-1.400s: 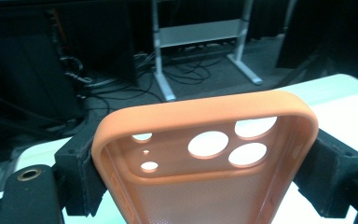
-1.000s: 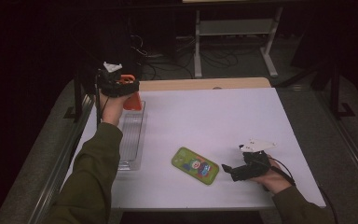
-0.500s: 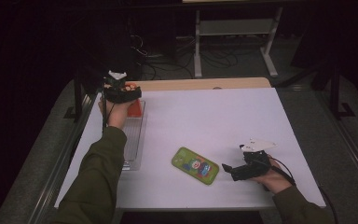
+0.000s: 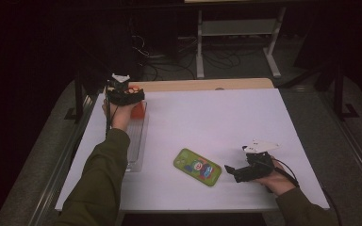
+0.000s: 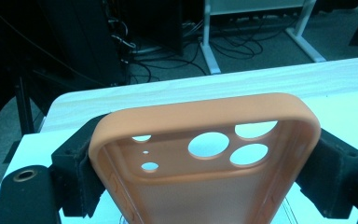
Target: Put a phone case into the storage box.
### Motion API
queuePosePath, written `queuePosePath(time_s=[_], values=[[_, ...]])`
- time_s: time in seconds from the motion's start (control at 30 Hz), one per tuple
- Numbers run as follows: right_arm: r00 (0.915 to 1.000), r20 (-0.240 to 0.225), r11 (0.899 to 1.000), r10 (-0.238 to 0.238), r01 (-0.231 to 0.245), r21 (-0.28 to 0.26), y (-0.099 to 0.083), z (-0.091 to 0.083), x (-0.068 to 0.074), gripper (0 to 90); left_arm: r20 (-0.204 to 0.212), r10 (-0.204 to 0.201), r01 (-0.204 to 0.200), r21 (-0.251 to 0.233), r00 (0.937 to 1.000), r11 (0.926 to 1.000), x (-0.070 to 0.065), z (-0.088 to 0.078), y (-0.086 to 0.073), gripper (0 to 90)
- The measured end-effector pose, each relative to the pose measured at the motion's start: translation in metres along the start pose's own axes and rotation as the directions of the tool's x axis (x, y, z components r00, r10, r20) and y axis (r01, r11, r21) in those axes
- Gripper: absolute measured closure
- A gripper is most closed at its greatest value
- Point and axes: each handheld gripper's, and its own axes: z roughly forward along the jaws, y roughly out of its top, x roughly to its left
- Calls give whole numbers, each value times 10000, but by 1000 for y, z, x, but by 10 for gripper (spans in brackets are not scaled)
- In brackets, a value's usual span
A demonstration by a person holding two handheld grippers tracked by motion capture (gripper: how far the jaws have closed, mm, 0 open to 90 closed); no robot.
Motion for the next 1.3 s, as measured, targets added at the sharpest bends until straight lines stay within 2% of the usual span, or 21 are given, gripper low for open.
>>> queuePosePath(time_s=[0.17,0.2,0.27,0.37,0.5,0.6,0.67,0.73,0.77,0.9,0.93,1.0,1.03,1.1,1.17,1.3], values=[[10000,-2,10000,-6,6,-6,0,0,0,6,29,85,-85,1,10000,10000,0,0,0,133],[10000,-2,10000,-14,14,-2,0,0,0,6,24,-5,5,-13,10000,10000,0,1,0,125],[10000,-1,10000,-15,15,-7,0,0,0,6,38,-131,132,-15,9999,9999,0,1,0,92],[10000,-11,10000,13,-13,-8,0,0,0,6,26,-55,55,-26,10000,10000,1,0,1,52],[10000,16,10000,-6,6,-33,0,0,0,6,94,-203,203,-33,9997,9998,3,-3,2,11],[9999,32,9999,101,-101,6,1,0,0,6,323,-116,115,61,9994,9999,5,-7,3,0],[9999,98,10000,46,-45,-85,3,1,-1,6,458,-226,226,6,9987,9997,5,-10,5,0],[9999,98,9999,130,-129,-105,5,1,0,6,594,-52,47,82,9982,10000,7,-14,6,0],[9999,97,10000,90,-89,-37,4,2,0,6,672,-124,118,89,9977,9999,7,-16,7,0],[9998,113,9998,172,-172,27,3,2,-1,6,951,18,-43,254,9955,9997,8,-26,9,0],[9998,131,9999,118,-118,5,3,2,-1,6,1045,97,-138,389,9945,9991,8,-30,10,0],[9998,127,9998,165,-164,-105,3,1,-1,6,1244,106,-141,275,9922,9995,8,-36,10,0],[9998,117,9998,161,-159,-108,3,1,-1,6,1310,272,-326,387,9910,9987,8,-40,10,0],[9998,104,9998,176,-176,-20,2,1,-1,6,1487,373,-441,425,9882,9981,7,-44,10,0],[9998,155,9998,137,-136,-115,2,0,-2,6,1670,627,-718,489,9840,9962,6,-51,10,0],[9997,202,9998,102,-99,-180,4,-1,-2,6,2081,782,-884,401,9750,9953,6,-62,11,0]])
